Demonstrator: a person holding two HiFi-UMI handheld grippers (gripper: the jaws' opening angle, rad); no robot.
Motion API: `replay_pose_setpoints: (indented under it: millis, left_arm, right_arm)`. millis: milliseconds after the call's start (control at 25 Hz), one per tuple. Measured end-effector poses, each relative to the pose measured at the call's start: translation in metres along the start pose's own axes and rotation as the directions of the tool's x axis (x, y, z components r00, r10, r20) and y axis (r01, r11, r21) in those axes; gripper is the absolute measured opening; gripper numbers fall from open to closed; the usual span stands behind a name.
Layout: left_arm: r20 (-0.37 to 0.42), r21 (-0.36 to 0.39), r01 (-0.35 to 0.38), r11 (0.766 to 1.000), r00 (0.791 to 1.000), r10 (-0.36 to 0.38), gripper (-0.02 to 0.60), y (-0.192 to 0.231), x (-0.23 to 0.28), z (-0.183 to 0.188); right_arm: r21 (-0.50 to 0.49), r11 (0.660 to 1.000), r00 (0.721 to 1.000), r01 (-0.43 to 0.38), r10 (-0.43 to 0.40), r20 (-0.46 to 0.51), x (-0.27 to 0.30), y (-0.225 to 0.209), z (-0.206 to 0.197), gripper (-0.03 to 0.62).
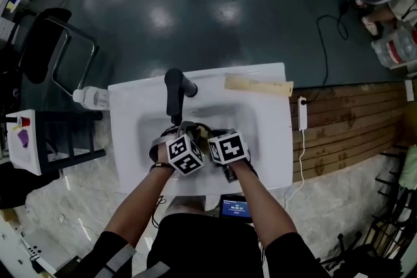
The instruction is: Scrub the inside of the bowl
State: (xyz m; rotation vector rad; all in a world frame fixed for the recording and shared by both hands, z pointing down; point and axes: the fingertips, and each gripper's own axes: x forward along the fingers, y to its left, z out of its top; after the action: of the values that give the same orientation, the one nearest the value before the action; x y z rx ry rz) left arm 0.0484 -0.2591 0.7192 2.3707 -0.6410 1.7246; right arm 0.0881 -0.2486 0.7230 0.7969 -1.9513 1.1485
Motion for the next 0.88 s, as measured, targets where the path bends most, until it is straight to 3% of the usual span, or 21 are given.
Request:
replay_pose_setpoints:
  millis: [400,680,880]
  left_arm:
    - [-0.046,0.069,-0.056,0.996,0.997,0.059,0.017,0.009,-0.012,-0.019]
    - [-0.056,0.090,-0.044,0.995,0.997,0.049,0.017,-0.001,-0.026,-0.033]
    - [-0.053,0.060,-0.004,0.998,0.999,0.007,0.017,-0.018,-0.032,-0.040]
  right_arm:
    - [0.022,1.000,1.000,0.017,-0.017,0.004,-0.002,-0.006,0.002,0.020]
    - [0.023,0.999,0.999,0.032,-0.033,0.008,-0.002,-0.007,0.004,0.020]
    - [0.029,0.999,0.999,0.033,-0.033,0.009,-0.002,-0.007,0.005,0.020]
